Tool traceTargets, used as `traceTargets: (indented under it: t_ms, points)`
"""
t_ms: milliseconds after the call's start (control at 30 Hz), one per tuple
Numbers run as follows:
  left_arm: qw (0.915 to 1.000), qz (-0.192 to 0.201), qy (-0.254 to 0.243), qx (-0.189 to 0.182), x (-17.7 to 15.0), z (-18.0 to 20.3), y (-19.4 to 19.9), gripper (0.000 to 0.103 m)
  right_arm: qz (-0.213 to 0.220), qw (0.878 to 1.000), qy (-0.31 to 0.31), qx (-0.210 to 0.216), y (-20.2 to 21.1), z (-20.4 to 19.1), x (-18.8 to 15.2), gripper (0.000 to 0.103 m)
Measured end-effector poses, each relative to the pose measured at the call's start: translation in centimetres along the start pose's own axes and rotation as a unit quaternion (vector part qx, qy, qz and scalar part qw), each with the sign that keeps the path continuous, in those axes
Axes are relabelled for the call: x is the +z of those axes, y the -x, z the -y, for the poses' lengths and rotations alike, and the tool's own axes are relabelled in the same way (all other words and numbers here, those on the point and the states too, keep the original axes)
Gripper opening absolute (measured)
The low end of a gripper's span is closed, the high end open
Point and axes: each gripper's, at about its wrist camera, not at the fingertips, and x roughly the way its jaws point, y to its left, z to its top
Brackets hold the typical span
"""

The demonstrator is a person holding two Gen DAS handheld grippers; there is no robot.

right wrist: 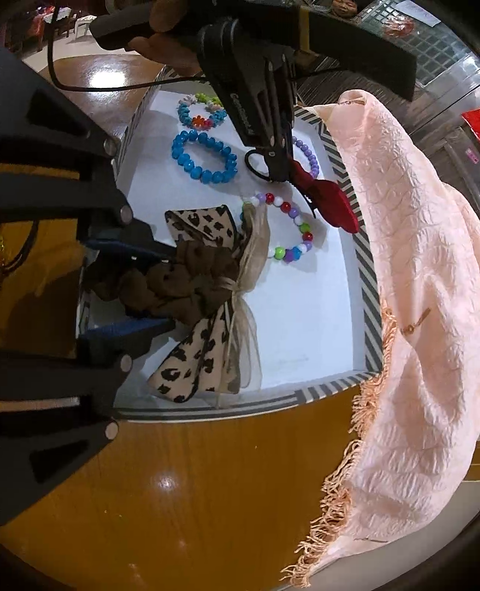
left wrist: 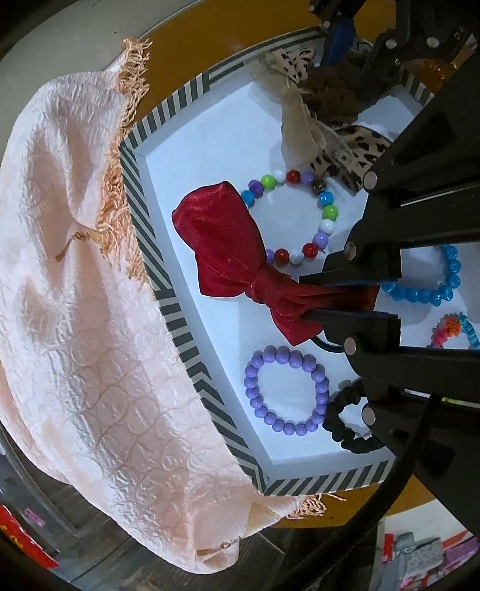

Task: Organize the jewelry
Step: 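Carry the red bow with the left tool while the right tool carries the leopard-bow scrunchie into the tray, then open the left tool to release the red bow while the right tool releases the scrunchie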

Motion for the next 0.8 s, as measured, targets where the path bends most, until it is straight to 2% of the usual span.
traceTargets:
  t_ms: [67,133,200,433,800]
  points:
    - [1.0,-0.004,0.002,0.001,0.0,-0.1,-0.2,0.016,0.007,1.0,-0.004,0.003,0.5,0.2,0.2,0.04]
    - [1.0,-0.003,0.002,0.003,0.1,-0.2,-0.1,0.023,0.018,1.0,-0.009,0.008,1.3,0.3,0.4,0.045]
    - [1.0,0.0,0.006,0.002,0.1,-0.5,0.2,0.023,0.029,0.999,-0.015,0.009,2.3,0.5,0.4,0.051]
    - [0.9995,0.027,0.019,0.0,0.5,-1.3,3.0,0.029,0.054,0.998,-0.028,0.005,4.6,1.0,0.3,0.058]
    - [0.9988,0.043,0.023,-0.011,-0.8,-0.7,6.7,0.029,0.067,0.997,-0.037,0.0,6.6,1.0,-0.7,0.061]
